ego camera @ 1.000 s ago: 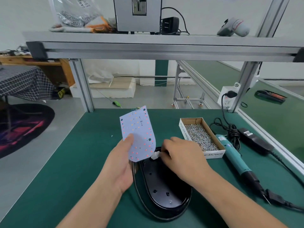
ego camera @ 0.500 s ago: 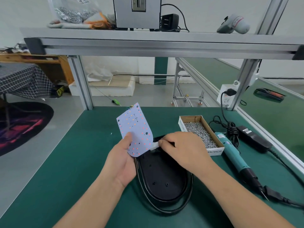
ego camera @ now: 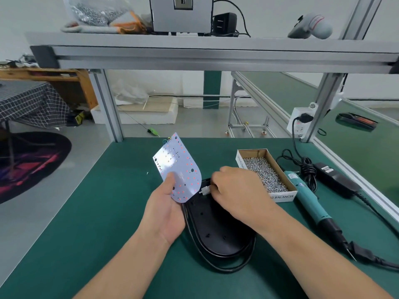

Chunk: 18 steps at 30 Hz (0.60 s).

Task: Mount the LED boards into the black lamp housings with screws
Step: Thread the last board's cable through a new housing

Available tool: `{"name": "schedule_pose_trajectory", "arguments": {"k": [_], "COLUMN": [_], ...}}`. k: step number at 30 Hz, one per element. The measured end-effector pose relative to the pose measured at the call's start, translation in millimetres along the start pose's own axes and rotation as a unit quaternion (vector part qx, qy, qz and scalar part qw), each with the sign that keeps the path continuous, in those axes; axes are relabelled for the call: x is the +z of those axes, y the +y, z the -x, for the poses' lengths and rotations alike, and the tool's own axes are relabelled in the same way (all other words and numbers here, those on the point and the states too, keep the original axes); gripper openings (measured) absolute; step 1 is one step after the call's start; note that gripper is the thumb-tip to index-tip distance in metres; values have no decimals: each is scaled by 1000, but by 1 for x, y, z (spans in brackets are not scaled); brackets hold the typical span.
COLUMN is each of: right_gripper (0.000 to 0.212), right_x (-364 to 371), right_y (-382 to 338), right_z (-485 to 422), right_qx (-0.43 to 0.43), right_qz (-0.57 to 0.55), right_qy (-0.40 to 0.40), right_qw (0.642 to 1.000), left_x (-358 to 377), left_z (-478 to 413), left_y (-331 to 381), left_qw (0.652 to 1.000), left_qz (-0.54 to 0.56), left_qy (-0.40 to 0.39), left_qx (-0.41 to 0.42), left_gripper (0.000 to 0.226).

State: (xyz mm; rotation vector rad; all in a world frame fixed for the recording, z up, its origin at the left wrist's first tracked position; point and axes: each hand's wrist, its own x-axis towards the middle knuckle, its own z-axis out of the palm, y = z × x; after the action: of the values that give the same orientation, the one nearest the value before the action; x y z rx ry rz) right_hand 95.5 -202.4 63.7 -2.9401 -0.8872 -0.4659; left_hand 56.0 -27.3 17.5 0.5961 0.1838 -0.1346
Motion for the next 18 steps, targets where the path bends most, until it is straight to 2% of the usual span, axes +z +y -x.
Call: {"name": "schedule_pose_trajectory", "arguments": {"k": [3,7,12,18], "right_gripper": [21,34,27,16], "right_x": [2,3,5,6], "right_y": [1,-3,-10,-11], "right_z": [-1,-1,-4,-8], "right_qx": [-26,0,-11,59], "right_qz": [-18,-65,-57,-191], "right_qy": [-1,-17,-14,-40], "right_qw": [1000,998,998,979], "left_x": [-1,3,8,8], "left_z": [-1,2,4,1], "left_y": [1,6,7,4], "left_qw": [1000,999,996,991], "left_qz": [-10,-23,-66,-100], "left_qy": [22,24,39,60], "left_qx": [16,38,52,65], "left_gripper": [49,46,48,48]}}
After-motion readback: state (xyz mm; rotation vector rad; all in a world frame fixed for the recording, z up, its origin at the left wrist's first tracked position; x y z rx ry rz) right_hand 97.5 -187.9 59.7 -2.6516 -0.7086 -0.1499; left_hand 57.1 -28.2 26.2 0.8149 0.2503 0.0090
